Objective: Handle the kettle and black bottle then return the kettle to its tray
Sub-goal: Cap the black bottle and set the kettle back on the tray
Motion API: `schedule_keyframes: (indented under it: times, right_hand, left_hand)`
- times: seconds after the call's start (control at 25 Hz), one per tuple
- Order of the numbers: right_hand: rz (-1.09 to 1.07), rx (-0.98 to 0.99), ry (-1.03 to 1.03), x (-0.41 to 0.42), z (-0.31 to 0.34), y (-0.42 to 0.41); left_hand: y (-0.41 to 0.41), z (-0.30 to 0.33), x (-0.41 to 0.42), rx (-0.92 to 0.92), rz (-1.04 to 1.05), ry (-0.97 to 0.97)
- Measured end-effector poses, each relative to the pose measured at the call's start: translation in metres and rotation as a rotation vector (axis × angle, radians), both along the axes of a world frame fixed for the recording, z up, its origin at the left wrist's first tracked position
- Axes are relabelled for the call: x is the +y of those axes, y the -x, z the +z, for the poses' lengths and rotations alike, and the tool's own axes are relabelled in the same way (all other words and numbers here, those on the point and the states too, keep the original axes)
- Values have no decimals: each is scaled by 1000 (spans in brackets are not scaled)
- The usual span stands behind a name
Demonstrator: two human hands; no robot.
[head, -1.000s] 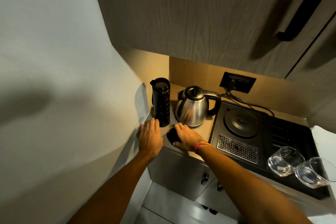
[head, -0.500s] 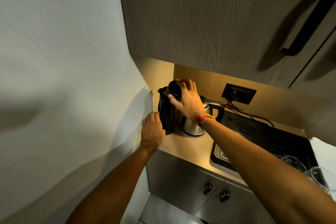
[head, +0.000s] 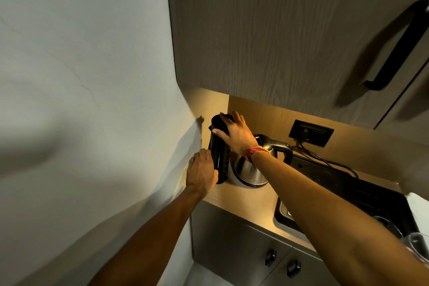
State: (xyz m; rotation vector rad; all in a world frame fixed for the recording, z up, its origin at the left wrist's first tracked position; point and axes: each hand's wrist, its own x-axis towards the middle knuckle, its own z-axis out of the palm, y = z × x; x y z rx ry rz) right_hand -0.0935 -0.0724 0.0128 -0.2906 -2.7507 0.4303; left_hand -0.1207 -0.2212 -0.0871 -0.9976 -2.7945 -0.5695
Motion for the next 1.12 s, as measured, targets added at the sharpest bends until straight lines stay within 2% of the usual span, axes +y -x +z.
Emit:
schedule_keyframes:
  times: [0.16, 0.28, 0.44, 0.56, 0.68, 0.84, 1.12]
  right_hand:
    - [42, -13, -9, 4, -8, -6]
    - [19, 49, -62, 23, -17, -23]
    - [-139, -59, -90, 77, -45, -67]
    - [-223, -219, -126, 117, -55, -95]
    - [-158, -357, -232, 134, -53, -106]
    - [-158, -335, -183, 136, -49, -98]
    - [-207, -309, -183, 141, -47, -99]
  left_hand:
    - [-5, 3, 4, 131, -73, -18]
    - [-15, 11, 16, 191, -253, -124]
    - [-28, 22, 54, 138, -418, -198]
    - [-26, 37, 92, 44, -407, -130]
    - [-13, 51, 129, -78, -313, 103]
    - [-3, 50, 161, -279, -202, 360]
    - [-4, 35, 168, -276, -131, 235]
